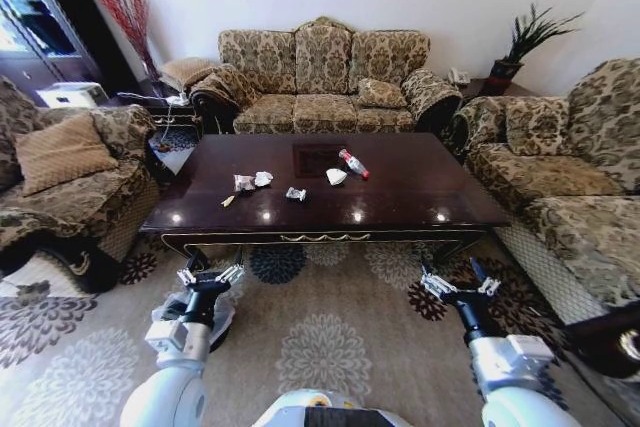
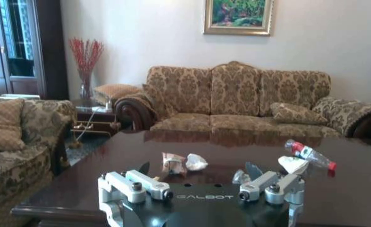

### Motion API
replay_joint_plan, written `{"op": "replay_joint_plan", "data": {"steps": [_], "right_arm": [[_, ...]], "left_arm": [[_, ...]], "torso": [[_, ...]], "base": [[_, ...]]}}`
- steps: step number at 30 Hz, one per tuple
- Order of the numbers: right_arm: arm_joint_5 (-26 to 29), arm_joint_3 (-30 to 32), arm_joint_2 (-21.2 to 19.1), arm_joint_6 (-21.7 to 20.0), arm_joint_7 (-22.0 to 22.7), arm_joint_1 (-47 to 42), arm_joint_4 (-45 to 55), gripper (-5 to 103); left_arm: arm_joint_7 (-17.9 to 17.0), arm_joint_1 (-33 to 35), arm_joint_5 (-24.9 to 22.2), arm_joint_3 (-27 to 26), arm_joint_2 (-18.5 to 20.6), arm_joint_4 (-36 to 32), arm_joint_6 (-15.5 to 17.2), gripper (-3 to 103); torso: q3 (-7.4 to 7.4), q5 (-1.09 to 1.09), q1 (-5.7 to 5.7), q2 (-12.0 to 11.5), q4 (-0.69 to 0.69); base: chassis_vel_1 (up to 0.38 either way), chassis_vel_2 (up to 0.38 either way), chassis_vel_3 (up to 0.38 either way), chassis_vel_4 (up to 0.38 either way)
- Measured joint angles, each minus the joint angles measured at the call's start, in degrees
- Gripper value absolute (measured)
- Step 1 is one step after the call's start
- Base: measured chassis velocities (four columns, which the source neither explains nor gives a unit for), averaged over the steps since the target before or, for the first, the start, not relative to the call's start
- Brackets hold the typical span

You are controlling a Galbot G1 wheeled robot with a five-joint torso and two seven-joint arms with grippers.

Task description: Move to the front of the table and place the trash on the table into the trash bin.

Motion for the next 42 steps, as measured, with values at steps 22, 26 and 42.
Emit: {"op": "replay_joint_plan", "data": {"steps": [22, 26, 42], "right_arm": [[-3.7, 0.3, 0.4, 6.7, -2.5, -0.8, -2.3, 100], [-3.3, 0.4, 0.4, 8.9, -2.0, -0.3, -3.7, 100], [-2.2, 2.0, 0.5, 11.7, -0.4, -1.0, -7.0, 100]], "left_arm": [[0.0, 0.3, 1.4, 0.3, -0.3, 1.2, -1.2, 100], [0.0, 0.0, 1.3, 0.2, -0.2, 3.3, -1.3, 100], [3.7, -11.7, 2.9, 0.8, 2.2, 38.9, -3.6, 100]], "torso": [[-0.01, -0.01, -0.01, 0.0, -0.01], [0.00, -0.06, 0.01, 0.0, 0.00], [0.00, -0.05, 0.00, 0.0, -0.02]], "base": [[0.250, 0.261, -0.250, -0.259], [0.309, 0.264, -0.238, -0.280], [0.008, -0.001, -0.006, -0.018]]}}
